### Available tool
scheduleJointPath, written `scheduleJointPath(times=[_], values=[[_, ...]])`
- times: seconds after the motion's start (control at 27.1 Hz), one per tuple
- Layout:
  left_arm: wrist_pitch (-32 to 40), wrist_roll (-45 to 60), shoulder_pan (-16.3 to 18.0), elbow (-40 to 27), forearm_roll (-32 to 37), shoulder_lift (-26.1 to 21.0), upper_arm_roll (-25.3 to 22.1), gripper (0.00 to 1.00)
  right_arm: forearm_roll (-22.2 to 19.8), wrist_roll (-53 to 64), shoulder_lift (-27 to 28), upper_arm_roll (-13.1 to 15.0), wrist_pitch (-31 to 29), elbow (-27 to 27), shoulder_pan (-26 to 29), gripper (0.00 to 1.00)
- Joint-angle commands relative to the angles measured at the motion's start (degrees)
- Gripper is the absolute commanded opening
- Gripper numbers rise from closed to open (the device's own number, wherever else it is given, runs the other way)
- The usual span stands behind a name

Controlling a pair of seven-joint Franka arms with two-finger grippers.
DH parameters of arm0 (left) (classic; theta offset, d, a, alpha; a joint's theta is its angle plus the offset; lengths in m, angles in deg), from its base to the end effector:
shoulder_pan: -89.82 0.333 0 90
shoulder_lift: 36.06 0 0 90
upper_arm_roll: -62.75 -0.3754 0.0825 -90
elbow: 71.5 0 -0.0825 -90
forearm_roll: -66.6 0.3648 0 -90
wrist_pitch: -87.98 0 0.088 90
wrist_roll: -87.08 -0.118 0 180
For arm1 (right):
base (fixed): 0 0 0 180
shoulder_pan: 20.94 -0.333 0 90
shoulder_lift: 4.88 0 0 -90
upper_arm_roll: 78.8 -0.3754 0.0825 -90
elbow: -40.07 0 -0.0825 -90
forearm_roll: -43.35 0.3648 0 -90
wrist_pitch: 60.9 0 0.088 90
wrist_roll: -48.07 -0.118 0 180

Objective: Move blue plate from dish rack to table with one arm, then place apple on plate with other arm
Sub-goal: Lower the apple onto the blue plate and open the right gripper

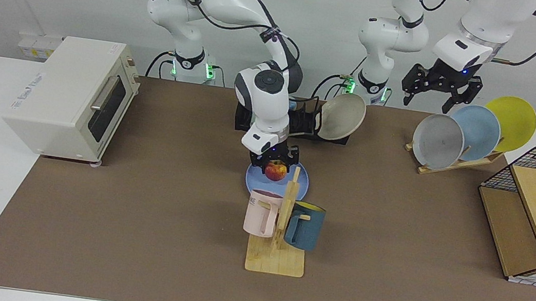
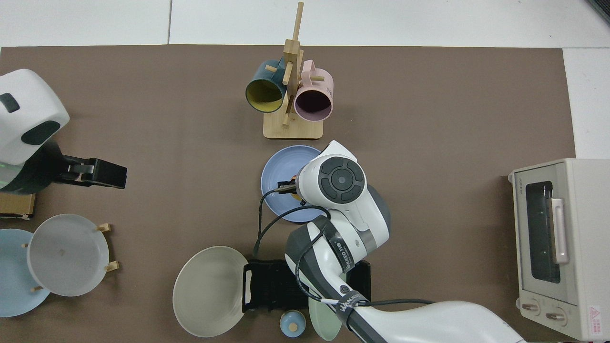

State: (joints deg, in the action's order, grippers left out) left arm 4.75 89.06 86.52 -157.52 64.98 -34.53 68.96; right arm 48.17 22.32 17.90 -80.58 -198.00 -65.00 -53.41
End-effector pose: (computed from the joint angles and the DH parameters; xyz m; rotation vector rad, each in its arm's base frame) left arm 0.5053 -0.0894 0.7077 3.1114 -0.2094 -0.0383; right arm 0.5510 0.3740 0.3863 -2.9902 -0.1316 -0.1541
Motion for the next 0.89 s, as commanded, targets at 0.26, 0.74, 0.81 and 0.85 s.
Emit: scheduleJointPath(times=[0.26, 0.74, 0.81, 0.85], values=[[2.4, -0.4, 0.2, 2.2, -0.1, 0.0, -0.1, 1.00, -0.7, 0.3, -0.1, 0.1, -0.4, -2.1, -1.0, 0.00], [2.5, -0.4, 0.1, 2.1, -0.1, 0.1, -0.1, 1.00, 0.2, -0.3, 0.0, 0.1, -0.9, -1.6, -1.0, 1.00], [2.5, -0.4, 0.1, 2.2, -0.1, 0.1, -0.1, 1.00, -0.3, -0.4, 0.0, 0.2, -0.6, -1.3, -1.2, 1.00], [2.5, -0.4, 0.1, 2.1, -0.1, 0.1, -0.1, 1.00, -0.3, -0.4, 0.0, 0.2, -0.5, -1.2, -1.4, 1.00]])
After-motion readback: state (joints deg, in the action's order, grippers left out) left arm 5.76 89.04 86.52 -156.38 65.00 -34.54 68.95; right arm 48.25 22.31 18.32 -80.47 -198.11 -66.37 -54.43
